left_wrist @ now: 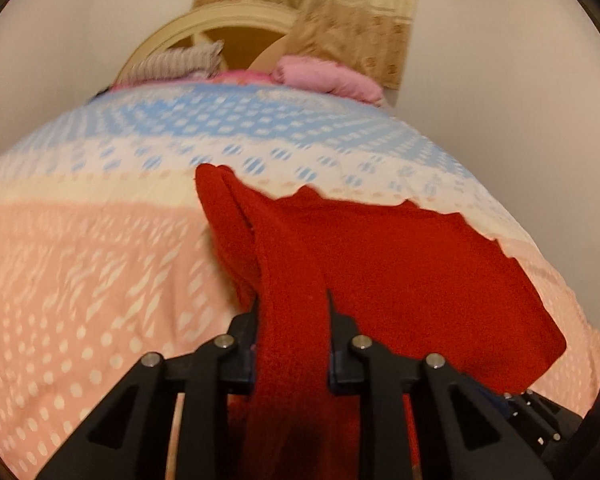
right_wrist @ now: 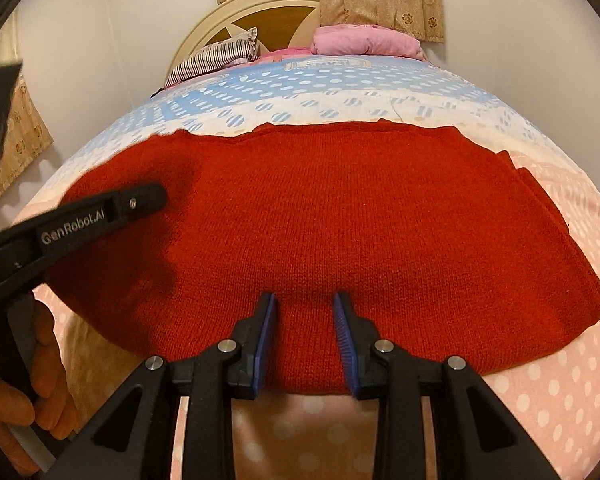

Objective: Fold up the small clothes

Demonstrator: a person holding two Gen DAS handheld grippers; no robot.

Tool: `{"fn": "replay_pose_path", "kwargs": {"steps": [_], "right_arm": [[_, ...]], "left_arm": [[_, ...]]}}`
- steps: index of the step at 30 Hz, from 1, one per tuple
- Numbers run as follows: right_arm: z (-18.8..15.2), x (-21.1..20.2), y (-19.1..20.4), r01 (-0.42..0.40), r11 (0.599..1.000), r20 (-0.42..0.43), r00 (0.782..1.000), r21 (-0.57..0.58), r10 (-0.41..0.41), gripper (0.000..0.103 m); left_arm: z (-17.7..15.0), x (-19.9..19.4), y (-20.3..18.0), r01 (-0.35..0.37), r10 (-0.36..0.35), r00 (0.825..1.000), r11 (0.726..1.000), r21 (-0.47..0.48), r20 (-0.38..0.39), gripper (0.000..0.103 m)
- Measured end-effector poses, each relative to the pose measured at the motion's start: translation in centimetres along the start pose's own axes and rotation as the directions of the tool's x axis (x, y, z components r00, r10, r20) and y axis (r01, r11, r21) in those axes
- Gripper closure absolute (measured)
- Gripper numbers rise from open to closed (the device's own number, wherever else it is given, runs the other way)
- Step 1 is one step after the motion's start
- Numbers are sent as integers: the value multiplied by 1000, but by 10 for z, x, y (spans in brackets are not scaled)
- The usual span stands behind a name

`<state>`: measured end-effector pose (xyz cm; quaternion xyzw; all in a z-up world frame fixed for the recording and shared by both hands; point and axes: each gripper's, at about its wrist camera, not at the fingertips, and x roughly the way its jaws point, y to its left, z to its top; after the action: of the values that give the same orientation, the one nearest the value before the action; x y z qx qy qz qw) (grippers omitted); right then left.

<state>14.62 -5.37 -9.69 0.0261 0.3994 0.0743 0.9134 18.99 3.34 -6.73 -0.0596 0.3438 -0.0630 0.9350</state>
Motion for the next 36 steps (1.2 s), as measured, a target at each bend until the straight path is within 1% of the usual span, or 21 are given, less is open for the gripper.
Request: {"fn": "replay_pose_path", "kwargs": {"steps": [1, 3, 6, 9, 12, 16, 19, 20, 22, 23, 24, 25, 26, 27, 29, 30, 32, 34, 36], "right_arm": [[0, 0, 0, -1, 1000, 1, 1000, 1, 1, 72], [-1, -1, -1, -6, 1000, 1, 1000, 6, 6, 72], [0, -1, -2, -15, 1000, 2, 1000, 14, 15, 72], [1, 0, -5, -24, 999, 0, 1000, 23, 24, 72], [1, 0, -5, -26, 999, -2, 1000, 24, 26, 71], [1, 0, -5, -33, 999, -5, 999, 30, 33, 71], [5, -5, -15, -95, 992, -4, 995, 79, 96, 71], [11, -7, -21, -122, 987, -1, 992, 101, 123, 71], [28, -12, -28, -153, 980, 16, 988, 126, 152, 70], [39, -15, -30, -166, 978, 27, 986, 127, 164, 65], [55, -17, -32, -181, 976, 41, 983, 121, 177, 53], [66, -17, -31, -194, 974, 46, 981, 116, 190, 46], [80, -15, -29, -222, 969, 48, 975, 113, 217, 36], [91, -12, -27, -244, 963, 48, 970, 113, 240, 34], [112, 2, -16, -288, 953, 19, 958, 95, 288, 33], [121, 12, -8, -311, 947, -12, 950, 78, 313, 33], [135, 39, 9, -350, 935, -98, 930, 49, 353, 33], [142, 62, 23, -360, 933, -169, 918, 32, 360, 33], [144, 79, 37, -378, 926, -218, 904, -9, 367, 33]], "left_arm": [[0, -1, -7, 6, -6, 1000, 999, 32, 12, 79], [0, 2, -15, 23, -24, 1000, 998, 61, 12, 79], [-2, 13, -17, 41, -40, 999, 997, 59, -13, 79], [-4, 19, -19, 50, -49, 999, 996, 76, -24, 79], [-4, 20, -16, 77, -75, 997, 995, 60, -30, 79], [-6, 23, -10, 119, -118, 993, 993, 16, -26, 79], [-7, 23, -4, 143, -143, 990, 990, -15, -17, 79], [-7, 23, -3, 143, -144, 989, 989, -24, -14, 79], [-7, 23, -3, 143, -143, 990, 989, -28, -12, 79], [-7, 23, -4, 140, -141, 990, 990, -26, -11, 79], [-7, 23, -4, 139, -139, 990, 990, -25, -10, 79], [-8, 23, -5, 136, -136, 991, 990, -23, -8, 79], [-7, 23, -5, 135, -135, 991, 991, -21, -7, 79], [-7, 22, -5, 134, -134, 991, 991, -20, -6, 79], [-9, 21, -3, 138, -138, 990, 990, -21, -4, 79], [-9, 21, -3, 140, -140, 990, 990, -23, -3, 79], [-9, 21, -2, 146, -146, 989, 989, -25, -1, 79], [-10, 20, -1, 155, -155, 988, 987, -32, 0, 79], [-10, 20, 0, 164, -164, 986, 986, -39, 2, 79]]}}
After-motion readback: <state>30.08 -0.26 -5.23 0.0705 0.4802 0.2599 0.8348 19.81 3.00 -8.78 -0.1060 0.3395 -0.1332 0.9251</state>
